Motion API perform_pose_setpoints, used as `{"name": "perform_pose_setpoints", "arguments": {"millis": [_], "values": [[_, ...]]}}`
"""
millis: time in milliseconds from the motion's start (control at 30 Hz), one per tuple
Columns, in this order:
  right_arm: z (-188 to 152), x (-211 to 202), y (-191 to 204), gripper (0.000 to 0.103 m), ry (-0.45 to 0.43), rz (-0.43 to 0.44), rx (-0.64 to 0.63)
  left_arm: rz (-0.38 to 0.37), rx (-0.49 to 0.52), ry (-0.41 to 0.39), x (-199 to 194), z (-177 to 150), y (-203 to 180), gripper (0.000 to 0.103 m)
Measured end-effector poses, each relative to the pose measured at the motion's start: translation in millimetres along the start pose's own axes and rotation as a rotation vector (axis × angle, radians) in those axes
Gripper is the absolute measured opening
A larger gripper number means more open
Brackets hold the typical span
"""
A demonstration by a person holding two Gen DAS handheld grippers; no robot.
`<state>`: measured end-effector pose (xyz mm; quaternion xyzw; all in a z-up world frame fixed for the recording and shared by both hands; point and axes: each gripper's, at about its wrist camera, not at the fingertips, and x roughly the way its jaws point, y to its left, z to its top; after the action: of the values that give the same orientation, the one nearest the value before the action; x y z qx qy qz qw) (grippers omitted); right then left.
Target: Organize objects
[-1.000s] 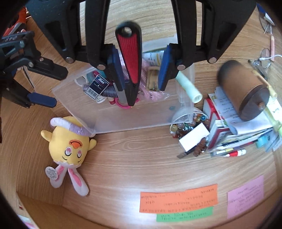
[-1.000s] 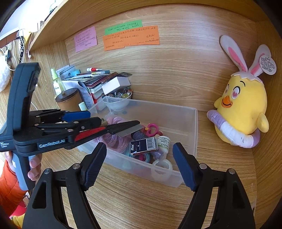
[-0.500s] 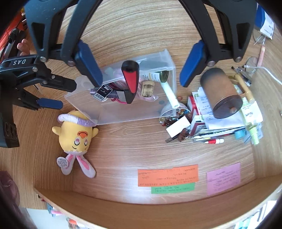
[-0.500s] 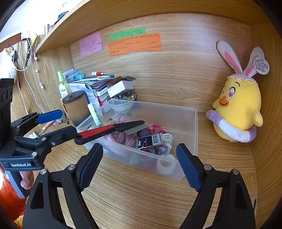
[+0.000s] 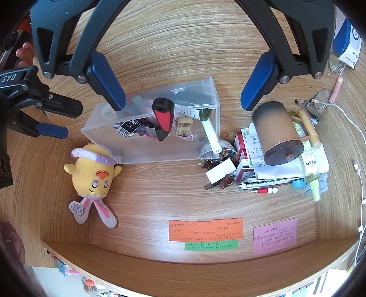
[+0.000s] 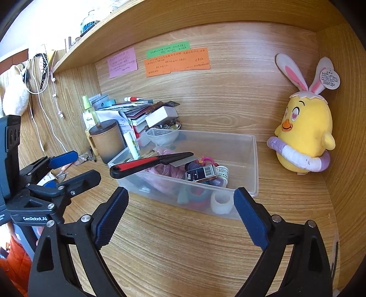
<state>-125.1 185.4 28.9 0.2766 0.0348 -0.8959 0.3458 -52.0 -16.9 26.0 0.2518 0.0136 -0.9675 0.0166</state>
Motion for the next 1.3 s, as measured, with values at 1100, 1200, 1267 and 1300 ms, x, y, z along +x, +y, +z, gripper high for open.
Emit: {"name": "perform_pose_setpoints", "arguments": {"millis": [1100,1200,1267,1300], "values": [[-4,6,0,0.097,0.018,-0.002,0.001,-0.030,-0.047,0.031,11,-3,3,0.102],[-4,5,1,0.098,0.017,-0.003,-0.001,-0.032,-0.047,0.030,11,-3,3,0.102],[-4,5,1,0.098,0.016,-0.003,-0.001,-0.034,-0.047,0.032,11,-3,3,0.102],[-4,5,1,0.098,0.015,-0.003,0.000,-0.034,-0.050,0.031,10,-3,3,0.102]]}}
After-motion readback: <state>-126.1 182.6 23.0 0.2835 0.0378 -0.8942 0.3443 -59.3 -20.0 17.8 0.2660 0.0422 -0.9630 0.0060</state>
